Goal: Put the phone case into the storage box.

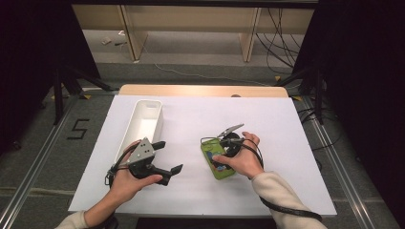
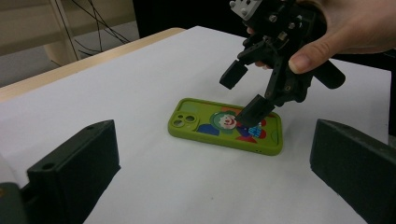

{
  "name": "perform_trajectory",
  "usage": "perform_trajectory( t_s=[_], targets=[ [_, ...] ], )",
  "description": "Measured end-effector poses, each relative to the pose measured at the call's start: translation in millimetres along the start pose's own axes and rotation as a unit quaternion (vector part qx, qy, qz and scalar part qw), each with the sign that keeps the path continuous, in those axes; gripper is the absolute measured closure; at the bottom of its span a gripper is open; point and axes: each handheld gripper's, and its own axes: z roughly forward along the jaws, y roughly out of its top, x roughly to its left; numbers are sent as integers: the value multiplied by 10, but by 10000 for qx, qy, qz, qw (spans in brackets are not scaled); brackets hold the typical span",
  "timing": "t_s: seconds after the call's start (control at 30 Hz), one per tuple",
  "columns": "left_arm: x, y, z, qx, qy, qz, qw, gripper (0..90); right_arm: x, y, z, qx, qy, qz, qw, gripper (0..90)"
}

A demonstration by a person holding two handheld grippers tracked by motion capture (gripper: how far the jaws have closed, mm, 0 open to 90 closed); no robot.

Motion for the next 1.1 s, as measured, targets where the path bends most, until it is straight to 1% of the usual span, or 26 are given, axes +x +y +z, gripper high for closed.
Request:
perform_trajectory(
  t_s=[0.07, 0.1, 0.17, 0.2, 0.23, 0.27, 0.3, 0.33, 0.37, 0.4, 0.43, 0.47, 0.57, 0.63, 0.67, 0.77, 0.9, 0.97, 1.0, 1.1],
  targets=[
    [0, 0, -1, -2, 0, -7, 10000, 10, 5, 17, 11, 29, -12, 9, 10000, 65],
    [0, 0, -1, -2, 4, -8, 10000, 11, 17, 50, 40, 138, -52, 32, 9999, 62],
    [1, -1, -4, -5, 6, -10, 10000, 10, 28, 84, 66, 243, -109, 65, 9996, 61],
    [1, -1, -4, -5, 6, -10, 10000, 10, 28, 84, 66, 243, -109, 65, 9996, 61],
    [3, 0, -4, -5, 7, -8, 10000, 11, 44, 115, 92, 389, -153, 54, 9991, 60],
    [3, -1, -5, -8, 6, -11, 10000, 11, 44, 115, 92, 389, -153, 54, 9991, 60],
    [4, -1, -5, -9, 8, -10, 10000, 10, 56, 142, 115, 506, -180, 95, 9985, 61],
    [5, -1, -6, -9, 10, -10, 10000, 10, 62, 154, 126, 569, -218, 87, 9981, 62],
    [5, -1, -6, -9, 10, -10, 10000, 10, 62, 154, 126, 569, -218, 87, 9981, 62],
    [4, -1, -6, -10, 9, -12, 10000, 10, 67, 172, 149, 702, -256, 66, 9972, 63],
    [4, 0, -7, -12, 8, -13, 10000, 10, 67, 172, 149, 702, -256, 66, 9972, 63],
    [3, 0, -7, -12, 7, -10, 10000, 10, 66, 189, 167, 827, -257, 114, 9962, 65],
    [3, 0, -5, -14, 4, -14, 10000, 10, 67, 203, 190, 944, -276, 170, 9950, 64],
    [2, 0, -3, -9, 1, -13, 10000, 10, 65, 203, 202, 980, -266, 162, 9947, 63],
    [1, 0, -2, -7, -2, -11, 10000, 10, 55, 199, 222, 1107, -296, 135, 9933, 63],
    [1, -1, 1, 2, -10, -9, 10000, 10, 53, 198, 237, 1170, -297, 165, 9926, 64],
    [-2, 0, 3, -1, -15, -10, 10000, 11, 50, 213, 238, 1360, -311, 258, 9899, 62],
    [-3, -1, 3, -2, -17, -8, 10000, 10, 48, 214, 245, 1366, -328, 273, 9897, 63],
    [-2, 0, 2, -3, -15, -9, 10000, 10, 49, 228, 245, 1440, -341, 302, 9885, 72],
    [-2, 0, 3, -2, -17, -9, 10000, 10, 56, 240, 249, 1490, -354, 341, 9876, 74]
  ],
)
